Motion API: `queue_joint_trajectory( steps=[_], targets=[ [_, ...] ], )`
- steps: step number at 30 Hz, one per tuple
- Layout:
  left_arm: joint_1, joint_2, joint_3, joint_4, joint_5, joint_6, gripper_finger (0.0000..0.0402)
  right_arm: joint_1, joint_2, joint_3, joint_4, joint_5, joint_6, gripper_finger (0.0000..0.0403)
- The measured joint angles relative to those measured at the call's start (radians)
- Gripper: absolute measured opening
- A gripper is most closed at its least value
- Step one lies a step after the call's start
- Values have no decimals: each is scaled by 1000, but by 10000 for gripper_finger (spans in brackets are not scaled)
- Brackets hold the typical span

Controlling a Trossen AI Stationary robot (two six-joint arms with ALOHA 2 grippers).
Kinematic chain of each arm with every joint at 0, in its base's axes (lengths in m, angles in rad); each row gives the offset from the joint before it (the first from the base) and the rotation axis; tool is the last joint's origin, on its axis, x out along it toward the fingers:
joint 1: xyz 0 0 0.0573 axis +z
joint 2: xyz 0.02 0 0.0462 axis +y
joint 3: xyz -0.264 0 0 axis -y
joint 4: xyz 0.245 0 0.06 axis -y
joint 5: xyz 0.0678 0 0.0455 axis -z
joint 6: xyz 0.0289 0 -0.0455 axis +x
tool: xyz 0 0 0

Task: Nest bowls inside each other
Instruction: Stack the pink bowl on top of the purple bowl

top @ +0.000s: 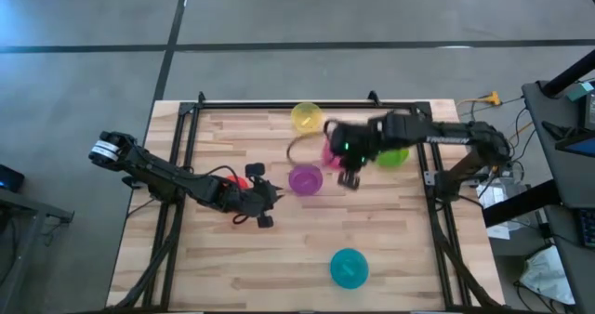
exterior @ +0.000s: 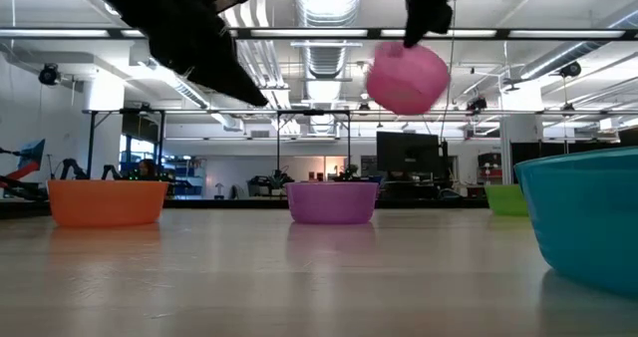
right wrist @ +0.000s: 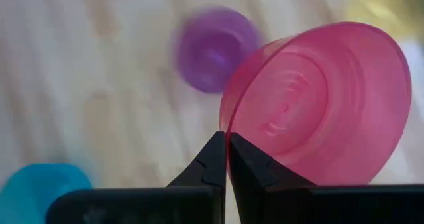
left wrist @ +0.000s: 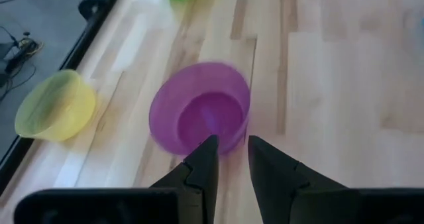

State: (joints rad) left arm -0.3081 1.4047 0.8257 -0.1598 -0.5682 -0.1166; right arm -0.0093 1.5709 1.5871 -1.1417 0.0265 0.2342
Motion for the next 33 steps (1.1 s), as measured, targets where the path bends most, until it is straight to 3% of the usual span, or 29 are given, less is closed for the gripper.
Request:
queue_joint_trajectory(
  steps=[7, 11, 17, 22, 28, 33],
  targets=[
    [-1, -51, -17, -209, -43, -58, 67, 175, 2, -1, 179, 1, -118, 9],
    [-2, -130, -58, -213, -95, -76, 67, 226, 5, -2, 277, 3, -337, 9],
    [-13, -311, -164, -206, -156, -133, 67, 285, 71, -3, 457, 0, -514, 9],
    [-23, -487, -282, -165, -229, -167, 67, 301, 154, -3, 450, 0, -771, 9],
    [-24, -637, -366, -107, -216, -184, 67, 284, 216, 0, 372, 7, -934, 9],
    [-26, -683, -400, -82, -195, -192, 67, 281, 257, 35, 236, 125, -1009, 9]
  ],
)
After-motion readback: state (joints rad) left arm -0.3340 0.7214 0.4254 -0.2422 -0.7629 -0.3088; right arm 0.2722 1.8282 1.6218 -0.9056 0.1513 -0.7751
